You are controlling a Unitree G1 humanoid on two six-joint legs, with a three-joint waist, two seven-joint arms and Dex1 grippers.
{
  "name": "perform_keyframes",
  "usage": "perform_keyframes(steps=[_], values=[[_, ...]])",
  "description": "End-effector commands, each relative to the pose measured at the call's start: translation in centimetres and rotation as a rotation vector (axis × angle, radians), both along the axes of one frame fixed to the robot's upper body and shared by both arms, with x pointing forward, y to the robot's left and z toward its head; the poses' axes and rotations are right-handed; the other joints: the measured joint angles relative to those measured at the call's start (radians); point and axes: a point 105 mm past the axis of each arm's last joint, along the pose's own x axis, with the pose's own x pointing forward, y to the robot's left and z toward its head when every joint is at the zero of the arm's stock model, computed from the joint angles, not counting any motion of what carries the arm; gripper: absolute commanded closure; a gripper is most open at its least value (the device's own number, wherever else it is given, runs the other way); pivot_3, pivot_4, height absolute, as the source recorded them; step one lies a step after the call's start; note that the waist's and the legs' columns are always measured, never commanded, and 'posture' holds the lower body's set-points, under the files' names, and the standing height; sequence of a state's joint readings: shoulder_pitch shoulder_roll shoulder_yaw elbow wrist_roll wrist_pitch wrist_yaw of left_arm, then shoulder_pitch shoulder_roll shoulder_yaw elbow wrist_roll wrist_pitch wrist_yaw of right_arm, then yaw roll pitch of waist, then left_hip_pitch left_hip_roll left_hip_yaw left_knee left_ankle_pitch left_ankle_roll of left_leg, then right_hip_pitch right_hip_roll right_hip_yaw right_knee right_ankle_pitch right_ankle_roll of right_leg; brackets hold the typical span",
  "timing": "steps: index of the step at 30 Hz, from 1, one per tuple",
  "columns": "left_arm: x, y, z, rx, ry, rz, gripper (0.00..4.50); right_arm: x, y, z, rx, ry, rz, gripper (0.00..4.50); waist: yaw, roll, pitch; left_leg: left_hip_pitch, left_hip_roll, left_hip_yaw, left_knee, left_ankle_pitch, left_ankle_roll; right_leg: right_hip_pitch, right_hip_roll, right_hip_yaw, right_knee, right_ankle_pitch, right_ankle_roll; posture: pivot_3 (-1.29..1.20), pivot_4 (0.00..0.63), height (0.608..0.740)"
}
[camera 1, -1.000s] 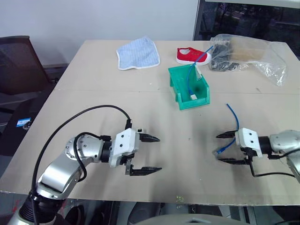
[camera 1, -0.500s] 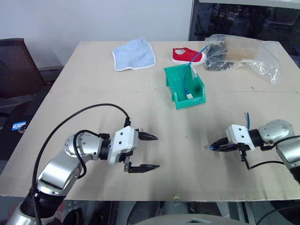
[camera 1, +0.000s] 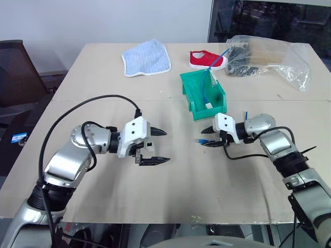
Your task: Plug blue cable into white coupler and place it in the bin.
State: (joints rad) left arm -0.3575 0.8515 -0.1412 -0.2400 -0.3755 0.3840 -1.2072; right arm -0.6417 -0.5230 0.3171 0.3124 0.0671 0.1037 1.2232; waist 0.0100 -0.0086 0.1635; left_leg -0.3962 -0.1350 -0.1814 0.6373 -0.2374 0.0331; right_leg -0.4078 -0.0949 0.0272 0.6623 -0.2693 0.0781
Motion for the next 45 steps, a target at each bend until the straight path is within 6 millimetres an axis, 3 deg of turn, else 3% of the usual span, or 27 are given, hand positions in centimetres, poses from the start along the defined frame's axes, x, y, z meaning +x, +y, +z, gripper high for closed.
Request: perform_keyframes(steps=[1, 3, 4, 7, 11, 15, 24, 27, 35, 45], values=[[1.1, -1.2, 1.0, 0.017, -0.051, -0.037, 0.0, -0.1, -1.9, 2.7, 0.147, -0.048, -0.094, 0.97, -0.001, 0.0, 0.0, -0.001, 0.0, 0.0, 0.0, 0.0, 0.0, 0.0, 0.0, -0.001, 0.0, 0.0, 0.0, 0.0, 0.15, 0.74], [1.9, -2.7, 1.7, 0.014, -0.063, -0.086, 0.0, -1.4, -3.6, 3.8, 0.263, -0.067, -0.17, 0.2, 0.011, -0.001, 0.0, -0.002, 0.0, 0.0, 0.001, 0.0, 0.0, -0.001, 0.0, 0.0, 0.0, 0.0, 0.0, 0.0, 0.15, 0.74], [2.2, -3.3, 1.8, 0.014, -0.063, -0.109, 0.0, -2.0, -4.1, 4.1, 0.301, -0.08, -0.2, 0.09, 0.006, -0.001, 0.0, -0.004, -0.001, -0.004, 0.004, 0.0, 0.0, -0.001, 0.0, -0.004, 0.0, 0.0, 0.0, 0.0, 0.15, 0.74], [3.2, -5.1, 1.0, 0.076, -0.053, -0.193, 0.0, -5.4, -6.4, 4.0, 0.489, -0.038, -0.33, 0.09, 0.006, -0.001, 0.0, -0.005, -0.001, -0.004, 0.004, 0.0, 0.0, 0.0, -0.001, -0.004, 0.001, 0.001, 0.001, 0.0, 0.15, 0.74], [4.5, -6.2, -0.5, 0.138, 0.025, -0.23, 0.0, -9.1, -8.3, 3.7, 0.582, -0.053, -0.385, 0.09, -0.009, -0.001, -0.001, -0.004, -0.001, -0.003, 0.005, 0.0, 0.0, 0.0, 0.0, -0.002, 0.001, 0.001, 0.001, 0.0, 0.15, 0.74], [6.0, -7.0, -1.7, 0.203, 0.025, -0.243, 0.0, -10.4, -9.3, 2.3, 0.519, -0.018, -0.429, 0.09, -0.032, -0.001, -0.001, -0.002, 0.0, 0.002, 0.007, 0.0, 0.0, 0.0, 0.004, 0.004, 0.003, 0.006, 0.004, 0.0, 0.15, 0.74], [6.9, -7.7, -3.2, 0.254, 0.033, -0.267, 0.0, -11.8, -9.0, 2.7, 0.569, 0.01, -0.414, 0.09, -0.022, -0.001, -0.001, -0.002, 0.001, 0.002, 0.013, 0.0, 0.001, 0.002, 0.007, 0.004, 0.002, 0.009, 0.006, 0.0, 0.15, 0.74], [7.0, -7.7, -3.4, 0.26, 0.028, -0.262, 0.82, -11.9, -8.7, 2.8, 0.576, 0.008, -0.402, 0.0, -0.022, -0.001, -0.001, -0.002, 0.001, 0.002, 0.012, 0.0, 0.0, 0.002, 0.007, 0.004, 0.002, 0.009, 0.006, 0.0, 0.15, 0.74], [7.2, -8.1, -3.6, 0.254, 0.0, -0.263, 4.4, -11.7, -8.5, 2.9, 0.573, 0.009, -0.392, 0.0, -0.022, -0.001, -0.001, -0.002, 0.001, 0.002, 0.012, 0.0, 0.0, 0.002, 0.007, 0.004, 0.002, 0.009, 0.006, 0.0, 0.15, 0.74], [7.0, -8.5, -3.2, 0.215, -0.008, -0.275, 4.46, -11.5, -8.6, 3.0, 0.565, 0.0, -0.4, 0.0, -0.021, -0.001, -0.001, -0.002, 0.001, 0.002, 0.013, 0.0, 0.0, 0.002, 0.007, 0.004, 0.002, 0.009, 0.006, 0.0, 0.15, 0.74]])
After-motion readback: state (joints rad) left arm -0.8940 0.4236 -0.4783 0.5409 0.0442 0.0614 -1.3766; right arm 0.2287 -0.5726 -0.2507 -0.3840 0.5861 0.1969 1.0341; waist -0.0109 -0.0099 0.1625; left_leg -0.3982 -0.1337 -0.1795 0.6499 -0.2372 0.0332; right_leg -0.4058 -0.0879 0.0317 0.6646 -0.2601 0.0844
